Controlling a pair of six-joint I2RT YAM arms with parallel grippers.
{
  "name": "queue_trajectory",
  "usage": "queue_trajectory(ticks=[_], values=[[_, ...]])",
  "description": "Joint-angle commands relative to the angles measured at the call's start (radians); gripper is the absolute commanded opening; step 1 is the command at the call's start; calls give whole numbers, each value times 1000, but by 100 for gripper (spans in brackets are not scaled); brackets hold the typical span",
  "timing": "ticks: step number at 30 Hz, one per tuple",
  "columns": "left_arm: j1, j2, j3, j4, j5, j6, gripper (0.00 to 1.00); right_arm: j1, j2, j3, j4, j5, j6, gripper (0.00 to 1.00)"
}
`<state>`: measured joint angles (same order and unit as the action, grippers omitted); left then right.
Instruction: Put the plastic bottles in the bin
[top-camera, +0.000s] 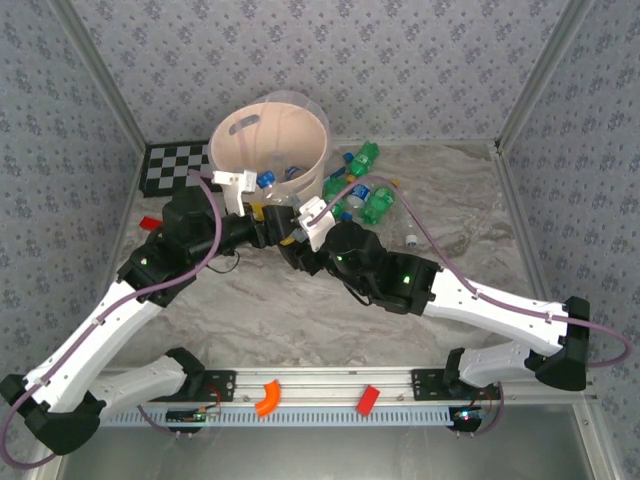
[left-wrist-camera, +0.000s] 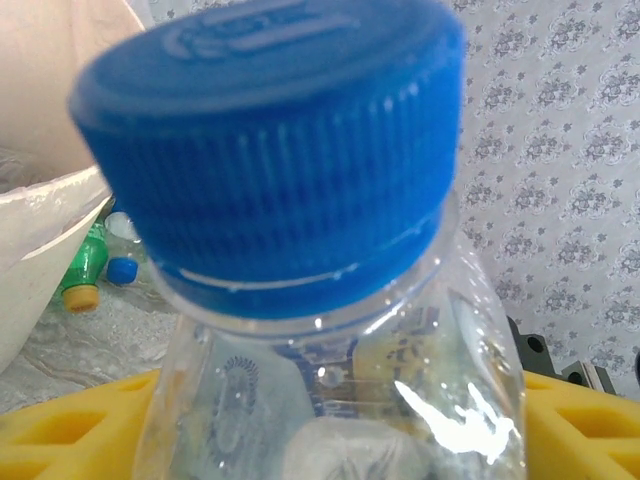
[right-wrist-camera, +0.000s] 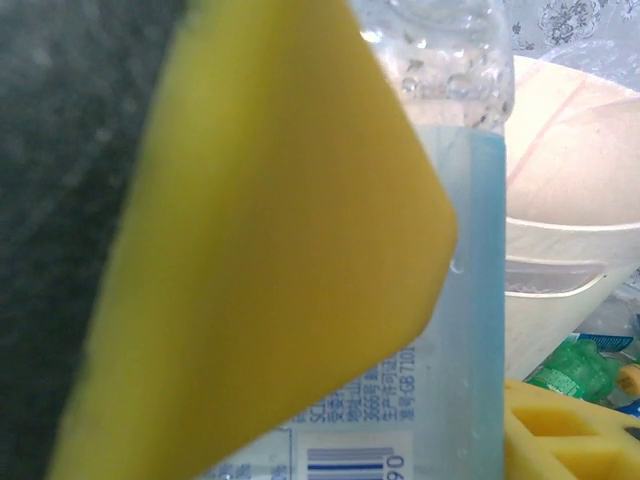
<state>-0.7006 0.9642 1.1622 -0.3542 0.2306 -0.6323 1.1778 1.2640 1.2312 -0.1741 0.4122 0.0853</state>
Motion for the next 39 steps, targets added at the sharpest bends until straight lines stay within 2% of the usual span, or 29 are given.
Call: queue_trajectory(ticks=[1, 9, 12, 13, 15, 16, 22, 27, 35, 39], values=[[-5, 4, 20, 35, -15, 20, 71, 9, 0, 31, 30, 22, -17, 61], [-9, 0, 33, 8, -32, 32, 54, 8, 0, 26, 36, 18, -19, 63], [-10, -5, 33, 4, -46, 40, 48, 8, -4, 27, 23, 32, -17, 74], [-11, -4, 38, -2, -50, 43, 48, 7, -9, 24, 24, 38, -14, 82], [-10, -2, 51, -13, -58, 49, 48, 4, -21, 14, 32, 38, -12, 91], [-11, -2, 58, -18, -64, 53, 47, 2, -28, 7, 37, 37, -12, 99], [-8, 1, 121, -75, -135, 94, 47, -13, -100, -30, 49, 69, -15, 100], [18, 40, 225, -152, -182, 126, 46, -47, -205, -128, 67, 72, -6, 100], [194, 167, 484, -308, -178, 123, 46, -80, -339, -217, 70, 75, 4, 100], [268, 238, 583, -319, -158, 105, 46, -83, -388, -262, 79, 73, 4, 100]])
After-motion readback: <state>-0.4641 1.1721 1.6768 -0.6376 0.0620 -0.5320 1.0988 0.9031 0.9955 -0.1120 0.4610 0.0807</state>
